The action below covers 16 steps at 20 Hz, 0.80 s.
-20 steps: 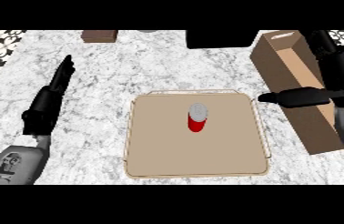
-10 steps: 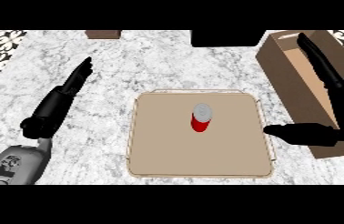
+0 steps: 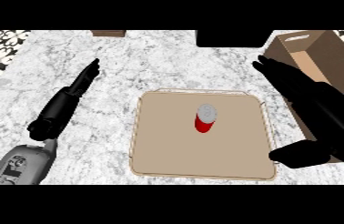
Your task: Pick the can from the tray and place it in the cardboard box
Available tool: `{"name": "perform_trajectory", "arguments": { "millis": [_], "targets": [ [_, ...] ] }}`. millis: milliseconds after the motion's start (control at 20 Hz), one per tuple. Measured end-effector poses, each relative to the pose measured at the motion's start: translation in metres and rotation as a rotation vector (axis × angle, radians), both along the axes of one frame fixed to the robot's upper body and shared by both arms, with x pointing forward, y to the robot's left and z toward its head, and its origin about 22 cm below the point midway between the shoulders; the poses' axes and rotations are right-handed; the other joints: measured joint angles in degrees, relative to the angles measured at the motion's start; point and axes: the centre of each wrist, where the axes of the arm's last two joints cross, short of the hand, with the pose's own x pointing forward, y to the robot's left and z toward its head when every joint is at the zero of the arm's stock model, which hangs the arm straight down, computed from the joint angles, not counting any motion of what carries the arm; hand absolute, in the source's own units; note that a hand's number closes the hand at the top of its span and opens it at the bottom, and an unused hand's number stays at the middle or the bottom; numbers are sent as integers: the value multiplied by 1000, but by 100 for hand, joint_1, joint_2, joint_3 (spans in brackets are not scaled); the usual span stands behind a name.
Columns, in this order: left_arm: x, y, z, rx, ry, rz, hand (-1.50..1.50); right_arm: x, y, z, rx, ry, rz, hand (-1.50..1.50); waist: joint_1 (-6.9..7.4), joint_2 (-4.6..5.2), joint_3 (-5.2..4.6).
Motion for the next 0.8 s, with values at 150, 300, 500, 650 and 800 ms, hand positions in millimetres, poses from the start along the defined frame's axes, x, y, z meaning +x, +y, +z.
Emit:
{"name": "perform_trajectory", "arguments": {
  "millis": [150,300,500,650,800],
  "targets": [
    [5,0,1,0,-6,-3,0,1,24,6,-92,73,14,-150,33,13,-2],
    [6,-3,1,-3,2,-7,0,-2,53,9,-187,123,8,-150,50,8,-1],
    [7,2,4,-1,-2,-7,0,-2,91,5,-237,169,13,-150,38,1,1],
    [7,-2,3,-3,-1,-2,0,2,109,1,-247,206,20,-150,11,-1,3],
    [7,4,2,-6,-2,3,0,6,126,-6,-250,238,18,-150,-6,-1,6]
  ]
}}
